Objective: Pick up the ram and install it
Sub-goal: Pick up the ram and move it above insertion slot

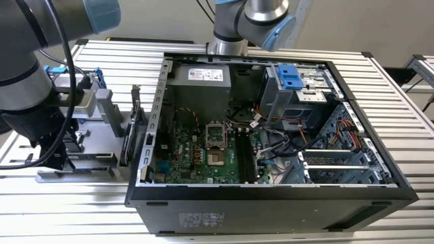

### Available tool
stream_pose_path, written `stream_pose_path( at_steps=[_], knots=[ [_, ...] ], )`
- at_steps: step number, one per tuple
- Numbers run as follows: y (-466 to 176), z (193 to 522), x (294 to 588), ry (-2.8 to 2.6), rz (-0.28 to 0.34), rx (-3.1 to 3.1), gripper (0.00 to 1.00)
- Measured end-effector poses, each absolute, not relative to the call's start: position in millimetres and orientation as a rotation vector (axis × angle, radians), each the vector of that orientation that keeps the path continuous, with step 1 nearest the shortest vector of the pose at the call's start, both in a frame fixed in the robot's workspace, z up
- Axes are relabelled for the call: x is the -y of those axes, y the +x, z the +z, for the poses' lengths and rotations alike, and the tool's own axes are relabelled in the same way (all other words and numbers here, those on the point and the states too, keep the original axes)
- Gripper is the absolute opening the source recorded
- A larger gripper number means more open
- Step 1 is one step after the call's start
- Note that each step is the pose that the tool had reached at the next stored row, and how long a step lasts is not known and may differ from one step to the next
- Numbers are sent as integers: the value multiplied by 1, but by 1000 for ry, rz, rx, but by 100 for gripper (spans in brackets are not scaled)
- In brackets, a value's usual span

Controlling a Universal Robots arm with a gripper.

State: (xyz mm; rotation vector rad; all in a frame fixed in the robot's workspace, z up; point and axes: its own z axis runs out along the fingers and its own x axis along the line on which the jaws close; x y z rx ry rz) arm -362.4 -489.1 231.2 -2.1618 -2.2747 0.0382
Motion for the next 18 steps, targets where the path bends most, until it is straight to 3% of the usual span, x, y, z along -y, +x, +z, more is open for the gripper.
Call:
stream_pose_path(
  at_steps=[18],
  knots=[
    [-366,218,490,-2162,38,2275,100]
  ],
)
